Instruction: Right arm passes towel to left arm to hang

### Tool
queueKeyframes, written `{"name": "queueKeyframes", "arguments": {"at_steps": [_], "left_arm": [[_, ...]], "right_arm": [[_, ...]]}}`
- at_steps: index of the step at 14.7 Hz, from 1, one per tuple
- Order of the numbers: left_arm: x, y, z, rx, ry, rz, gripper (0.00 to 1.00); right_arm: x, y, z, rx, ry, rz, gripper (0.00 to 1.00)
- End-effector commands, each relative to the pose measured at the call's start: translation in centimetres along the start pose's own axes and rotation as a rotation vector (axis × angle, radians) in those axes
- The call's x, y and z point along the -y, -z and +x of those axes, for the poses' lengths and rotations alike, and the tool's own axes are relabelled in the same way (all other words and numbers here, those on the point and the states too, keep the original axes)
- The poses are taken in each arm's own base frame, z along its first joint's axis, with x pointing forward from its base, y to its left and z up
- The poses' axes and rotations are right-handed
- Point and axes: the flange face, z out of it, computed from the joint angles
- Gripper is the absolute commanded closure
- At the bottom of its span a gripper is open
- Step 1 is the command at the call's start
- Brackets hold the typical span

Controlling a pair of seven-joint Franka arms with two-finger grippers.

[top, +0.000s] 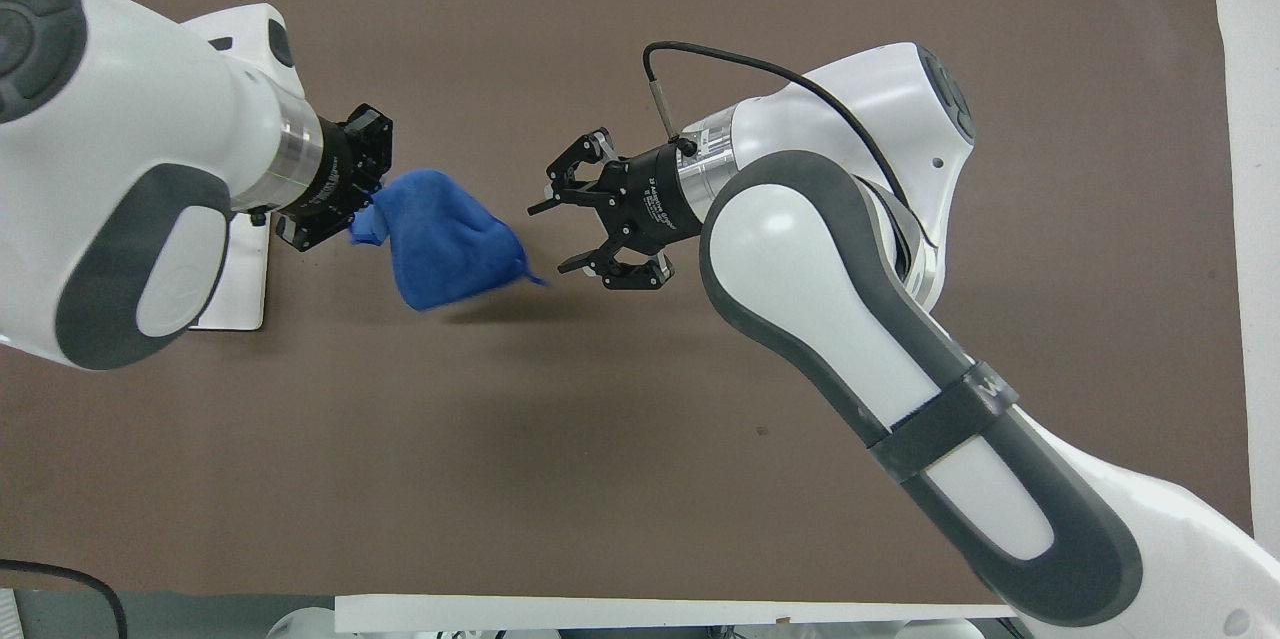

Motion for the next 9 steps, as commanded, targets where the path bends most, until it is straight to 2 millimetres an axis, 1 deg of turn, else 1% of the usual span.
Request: {"name": "queueKeyframes", "arguments": {"at_steps": [1, 2, 3, 4, 5, 6, 7, 8, 9], "left_arm": [[1.7, 2.4, 3.4, -0.015, -0.054, -0.015, 1.00], [2.4, 2.9, 5.1, -0.022, -0.064, -0.022, 1.00], [3.0, 3.1, 6.4, -0.028, -0.091, -0.019, 1.00], [3.7, 3.1, 7.5, -0.027, -0.108, -0.007, 1.00], [4.7, 3.1, 8.9, -0.026, -0.113, 0.003, 1.00], [5.5, 3.1, 10.4, -0.028, -0.127, 0.005, 1.00], [6.6, 3.1, 12.4, -0.037, -0.130, -0.001, 1.00], [7.9, 3.3, 14.7, -0.053, -0.107, -0.015, 1.00], [9.8, 3.0, 17.2, -0.069, -0.055, -0.025, 1.00]], "right_arm": [[-0.3, 2.4, -0.2, -0.136, 0.141, -0.053, 0.00], [-0.3, 3.9, -0.6, -0.223, 0.204, -0.086, 0.00], [-0.6, 5.6, 0.0, -0.314, 0.258, -0.135, 0.00], [-0.9, 6.9, 0.8, -0.389, 0.333, -0.204, 0.00], [-1.2, 8.1, 0.5, -0.475, 0.470, -0.297, 0.00], [-1.8, 9.4, 0.9, -0.544, 0.585, -0.412, 0.00], [-2.7, 11.7, 2.1, -0.584, 0.661, -0.527, 0.00], [-3.7, 14.7, 3.5, -0.589, 0.722, -0.606, 0.00], [-5.1, 18.5, 4.9, -0.562, 0.778, -0.670, 0.00]]}}
